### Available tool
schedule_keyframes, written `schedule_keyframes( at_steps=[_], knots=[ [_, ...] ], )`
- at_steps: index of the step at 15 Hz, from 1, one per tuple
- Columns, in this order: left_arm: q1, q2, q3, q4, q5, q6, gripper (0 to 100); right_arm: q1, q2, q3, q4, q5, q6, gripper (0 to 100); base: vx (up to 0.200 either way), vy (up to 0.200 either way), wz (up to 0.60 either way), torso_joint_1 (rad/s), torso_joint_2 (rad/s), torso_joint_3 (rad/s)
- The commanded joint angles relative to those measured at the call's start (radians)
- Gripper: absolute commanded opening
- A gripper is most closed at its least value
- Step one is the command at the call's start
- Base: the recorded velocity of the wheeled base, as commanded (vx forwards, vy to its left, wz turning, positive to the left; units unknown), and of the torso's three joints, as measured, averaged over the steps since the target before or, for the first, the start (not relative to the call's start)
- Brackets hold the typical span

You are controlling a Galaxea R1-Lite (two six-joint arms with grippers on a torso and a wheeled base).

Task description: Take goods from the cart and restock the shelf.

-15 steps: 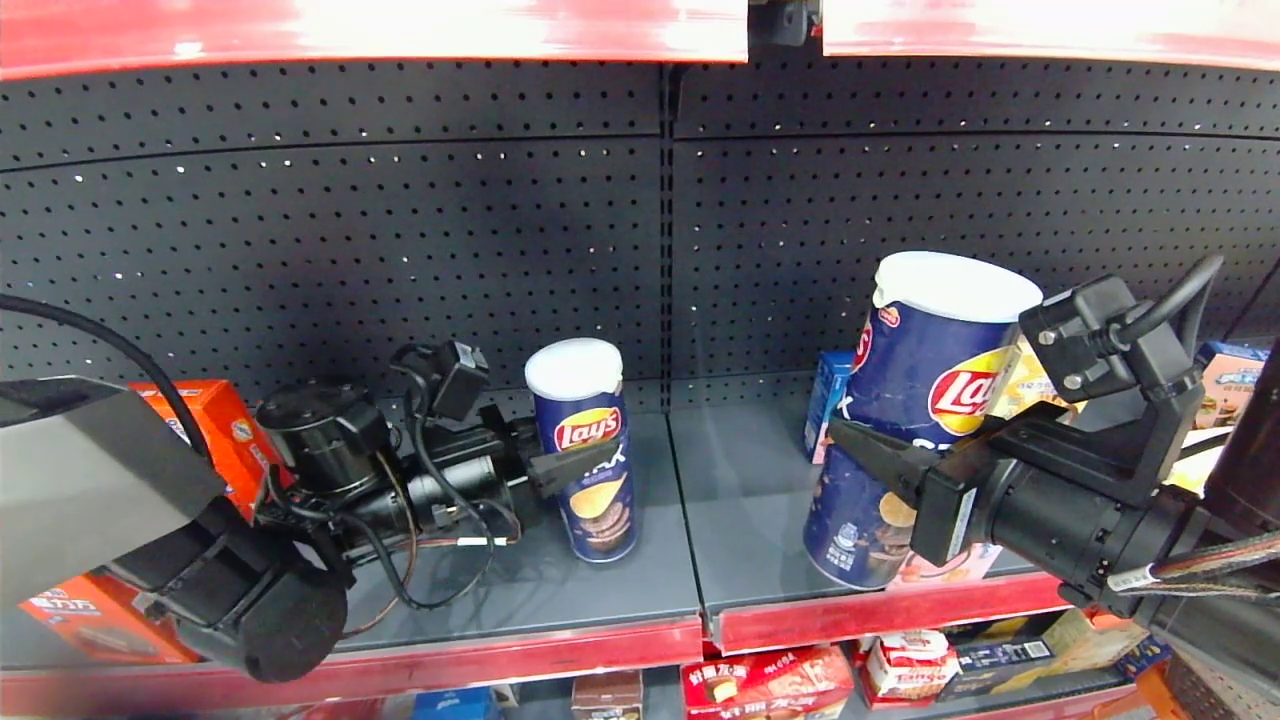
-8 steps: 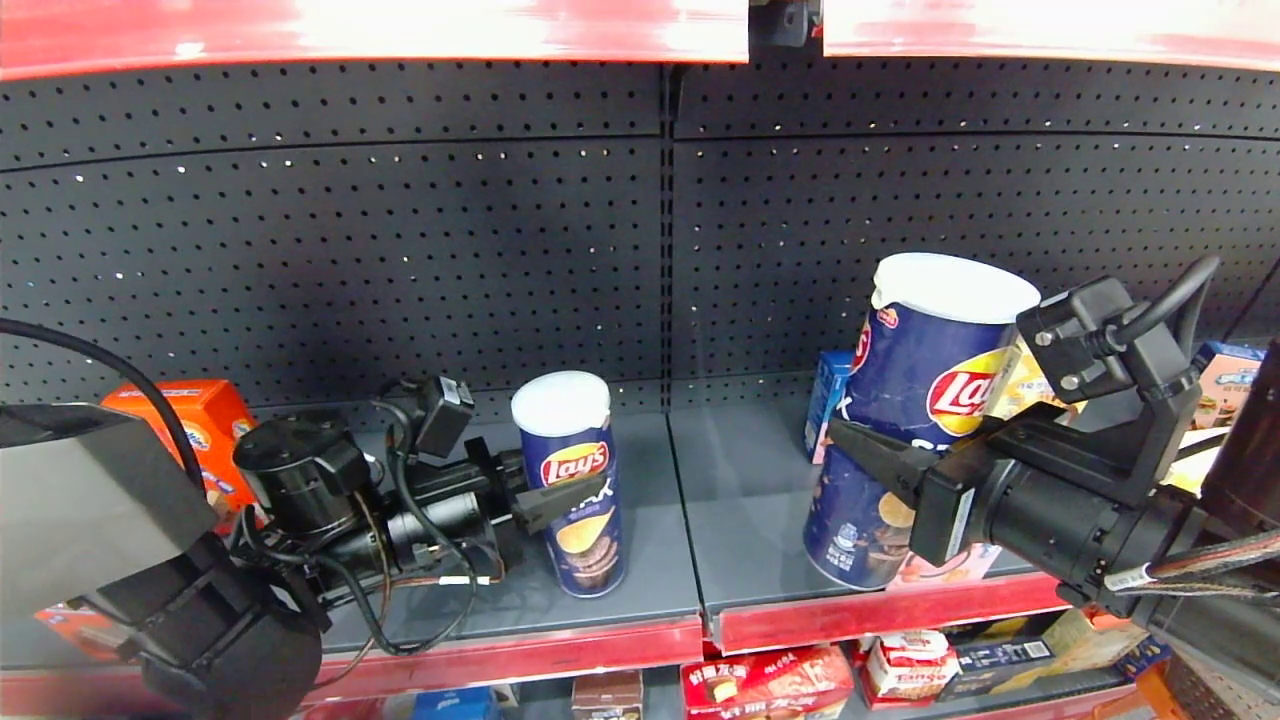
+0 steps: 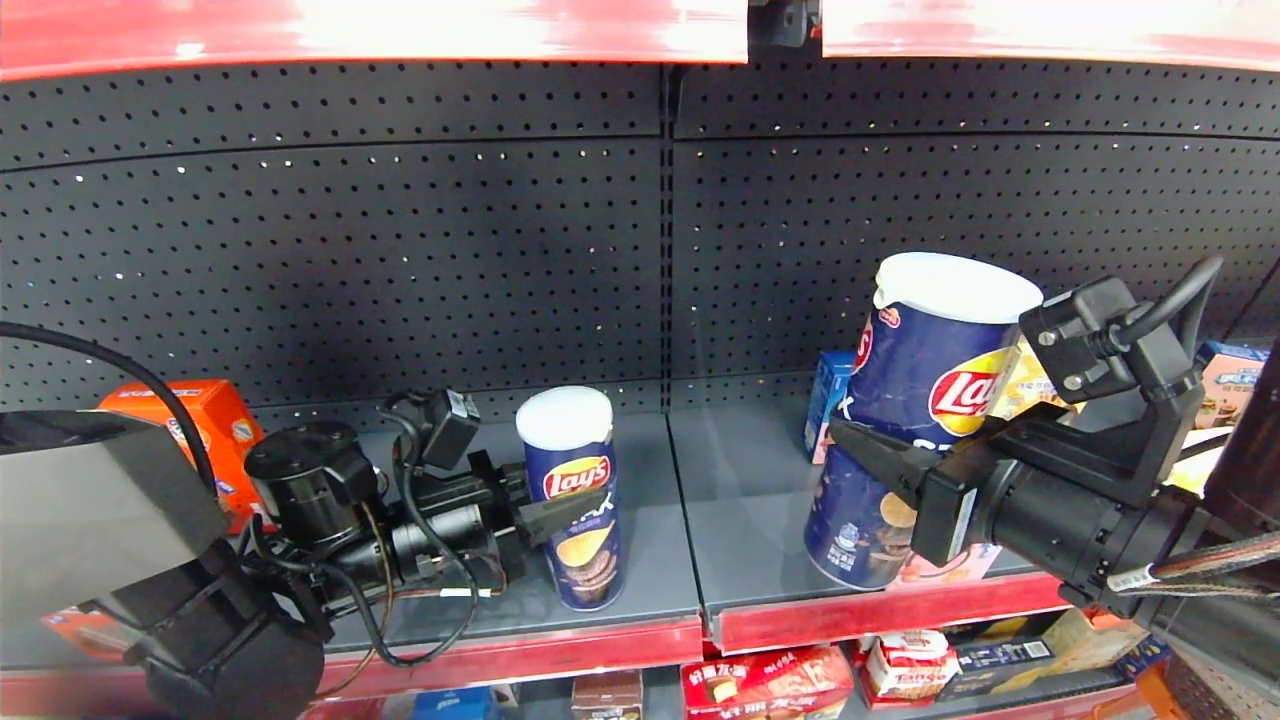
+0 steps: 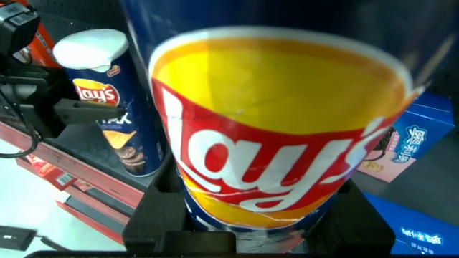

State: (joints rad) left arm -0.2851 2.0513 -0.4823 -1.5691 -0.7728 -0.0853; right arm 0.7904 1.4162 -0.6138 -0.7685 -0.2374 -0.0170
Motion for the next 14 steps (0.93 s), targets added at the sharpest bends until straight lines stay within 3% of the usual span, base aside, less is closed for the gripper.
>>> schedule_keyframes(
  at_steps=[1, 8, 10, 12, 14],
  knots=[
    [-0.002, 0.004, 0.001, 0.0, 0.0, 0.001, 100, -0.002, -0.002, 0.0, 0.0, 0.0, 0.0, 0, 0.0, 0.0, 0.0, 0.0, 0.0, 0.0],
    [-0.002, -0.003, 0.004, -0.002, 0.001, 0.001, 100, -0.003, -0.002, 0.013, 0.0, 0.001, 0.012, 0, 0.0, 0.0, 0.0, 0.0, 0.0, 0.0],
    [0.003, -0.062, 0.059, -0.002, 0.001, 0.004, 100, -0.003, 0.0, 0.013, 0.0, 0.001, 0.015, 0, 0.0, 0.0, 0.0, 0.0, 0.0, 0.0],
    [0.026, -0.118, 0.128, -0.002, 0.001, 0.036, 100, -0.003, -0.002, 0.019, 0.0, 0.001, 0.015, 0, 0.0, 0.0, 0.0, 0.0, 0.0, 0.0],
    [0.047, -0.184, 0.192, -0.002, 0.001, 0.041, 100, -0.003, 0.0, 0.02, 0.0, 0.0, 0.015, 0, 0.0, 0.0, 0.0, 0.0, 0.0, 0.0]
  ],
)
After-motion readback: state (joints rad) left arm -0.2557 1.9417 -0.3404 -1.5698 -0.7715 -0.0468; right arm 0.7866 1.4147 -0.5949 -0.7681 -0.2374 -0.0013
